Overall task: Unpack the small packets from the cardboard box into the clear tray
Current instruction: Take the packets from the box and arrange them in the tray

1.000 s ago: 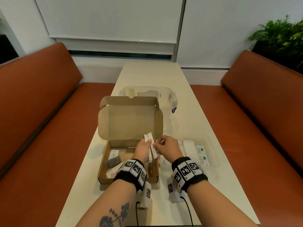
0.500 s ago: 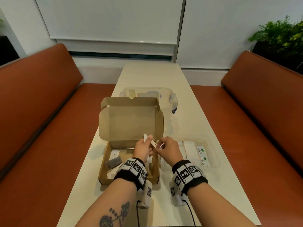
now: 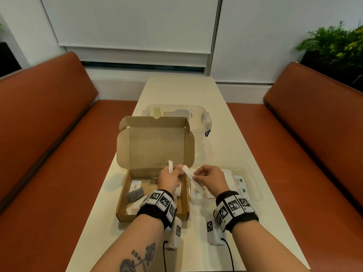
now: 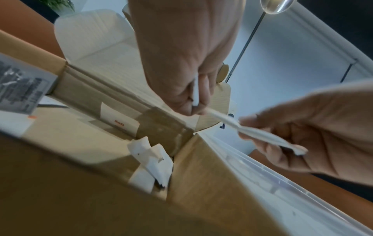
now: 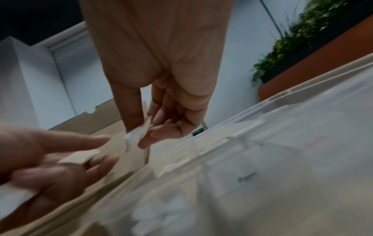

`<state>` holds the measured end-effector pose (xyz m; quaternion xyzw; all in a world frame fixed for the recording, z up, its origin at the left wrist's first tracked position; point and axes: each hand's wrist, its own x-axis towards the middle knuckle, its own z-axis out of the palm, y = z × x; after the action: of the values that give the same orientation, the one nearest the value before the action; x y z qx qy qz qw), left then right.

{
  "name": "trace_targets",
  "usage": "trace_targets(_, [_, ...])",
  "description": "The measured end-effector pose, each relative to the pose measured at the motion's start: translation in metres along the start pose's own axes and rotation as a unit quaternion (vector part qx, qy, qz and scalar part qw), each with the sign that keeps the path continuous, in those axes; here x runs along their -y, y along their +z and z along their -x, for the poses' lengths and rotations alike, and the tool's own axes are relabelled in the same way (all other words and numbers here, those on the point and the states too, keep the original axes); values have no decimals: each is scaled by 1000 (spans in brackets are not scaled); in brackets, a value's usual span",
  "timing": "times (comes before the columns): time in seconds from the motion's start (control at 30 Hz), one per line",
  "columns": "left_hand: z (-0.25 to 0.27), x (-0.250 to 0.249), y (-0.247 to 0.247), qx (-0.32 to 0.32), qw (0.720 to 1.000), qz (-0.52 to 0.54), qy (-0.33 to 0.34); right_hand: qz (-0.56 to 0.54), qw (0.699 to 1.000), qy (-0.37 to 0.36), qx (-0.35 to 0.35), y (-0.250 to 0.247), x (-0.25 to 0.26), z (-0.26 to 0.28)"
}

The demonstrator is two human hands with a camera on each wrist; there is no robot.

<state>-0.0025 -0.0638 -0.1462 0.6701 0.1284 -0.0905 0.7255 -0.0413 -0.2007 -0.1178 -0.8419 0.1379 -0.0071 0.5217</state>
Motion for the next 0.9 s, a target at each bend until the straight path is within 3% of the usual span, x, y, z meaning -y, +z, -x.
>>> trace_targets(0.17, [-1,-1,0,0,1000,11,-30,32,992,55,-105,-12,-17,-6])
trace_targets(0.3, [1,-1,2,2,999,22,-45,82,984,71,-142,-6,-22,-10])
trace_targets(0.9, [8,-9,2,28,995,71,-71,204,975,39,-76,17,-34,-14])
